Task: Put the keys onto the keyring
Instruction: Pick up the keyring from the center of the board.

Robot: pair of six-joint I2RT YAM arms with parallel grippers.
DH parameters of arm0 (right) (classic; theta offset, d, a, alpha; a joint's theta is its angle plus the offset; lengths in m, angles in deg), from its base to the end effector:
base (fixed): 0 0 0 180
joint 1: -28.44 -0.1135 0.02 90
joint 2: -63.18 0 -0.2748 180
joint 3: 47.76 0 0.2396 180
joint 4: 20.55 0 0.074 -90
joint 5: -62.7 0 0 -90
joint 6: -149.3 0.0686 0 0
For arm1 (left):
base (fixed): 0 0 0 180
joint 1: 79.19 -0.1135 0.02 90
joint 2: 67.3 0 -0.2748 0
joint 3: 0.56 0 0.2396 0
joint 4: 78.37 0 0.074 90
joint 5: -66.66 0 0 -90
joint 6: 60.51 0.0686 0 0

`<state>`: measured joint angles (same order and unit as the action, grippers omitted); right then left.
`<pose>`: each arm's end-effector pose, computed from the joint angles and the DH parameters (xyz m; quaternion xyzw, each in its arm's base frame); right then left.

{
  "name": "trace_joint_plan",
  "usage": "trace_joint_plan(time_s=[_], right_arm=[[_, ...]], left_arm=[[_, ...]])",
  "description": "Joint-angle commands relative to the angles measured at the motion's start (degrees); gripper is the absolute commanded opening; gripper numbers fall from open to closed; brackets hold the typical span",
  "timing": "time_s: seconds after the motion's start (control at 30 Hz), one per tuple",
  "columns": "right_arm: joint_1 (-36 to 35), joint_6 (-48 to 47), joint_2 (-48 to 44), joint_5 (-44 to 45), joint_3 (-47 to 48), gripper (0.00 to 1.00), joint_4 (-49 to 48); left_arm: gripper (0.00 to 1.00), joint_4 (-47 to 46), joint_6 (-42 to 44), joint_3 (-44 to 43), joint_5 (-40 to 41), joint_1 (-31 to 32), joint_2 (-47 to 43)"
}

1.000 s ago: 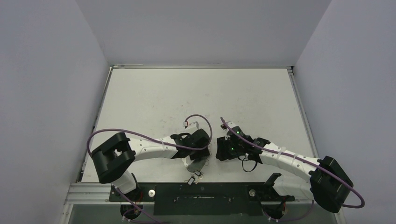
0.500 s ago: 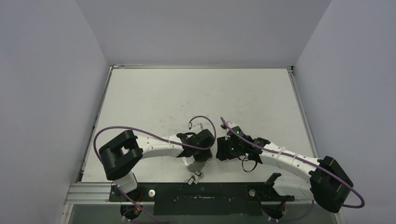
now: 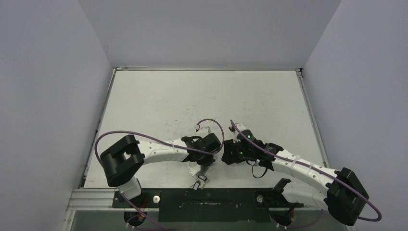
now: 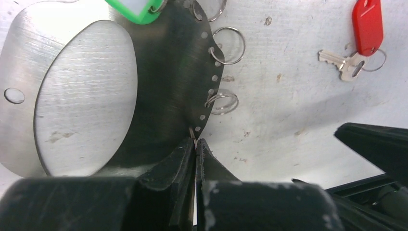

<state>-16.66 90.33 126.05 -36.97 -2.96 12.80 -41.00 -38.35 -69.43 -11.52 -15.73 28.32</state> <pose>0.1406 0.1574 0.1730 -0.1428 0.9300 0.2656 0.2101 0.1567 -0.2822 0.1521 -0.0601 0.9678 -0.1616 0.1833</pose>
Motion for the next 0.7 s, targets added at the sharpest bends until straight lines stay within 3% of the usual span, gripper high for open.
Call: trace_joint_plan(time_s=[0.0,0.17,0.33,0.47,0.67], right_arm=[[-0.1,-2.6,-6.3,-3.3,0.6,0.54,-6.4],[0.6,-8.6,-13.0,-8.5,-1.7,0.58,-13.6],[0.5,-15.7,-16.4,-14.2,-3.2,0.60,-21.8],[0.2,-21.6,-16.0,-21.4,-4.7,0.60,-28.3],[-0.7,-27.9,-12.5,-29.7,-5.1,0.59,-35.0]], left_arm=[[0.00,3.3,11.3,-2.1,2.5,0.0,-5.2],[0.00,5.0,23.2,-1.1,2.0,-0.7,-11.4],[0.00,-0.3,36.2,3.3,-4.9,-1.1,-19.4],[0.00,-5.3,45.8,7.7,-11.6,-1.2,-25.7],[0.00,-11.3,53.2,14.5,-16.9,-1.3,-35.2]])
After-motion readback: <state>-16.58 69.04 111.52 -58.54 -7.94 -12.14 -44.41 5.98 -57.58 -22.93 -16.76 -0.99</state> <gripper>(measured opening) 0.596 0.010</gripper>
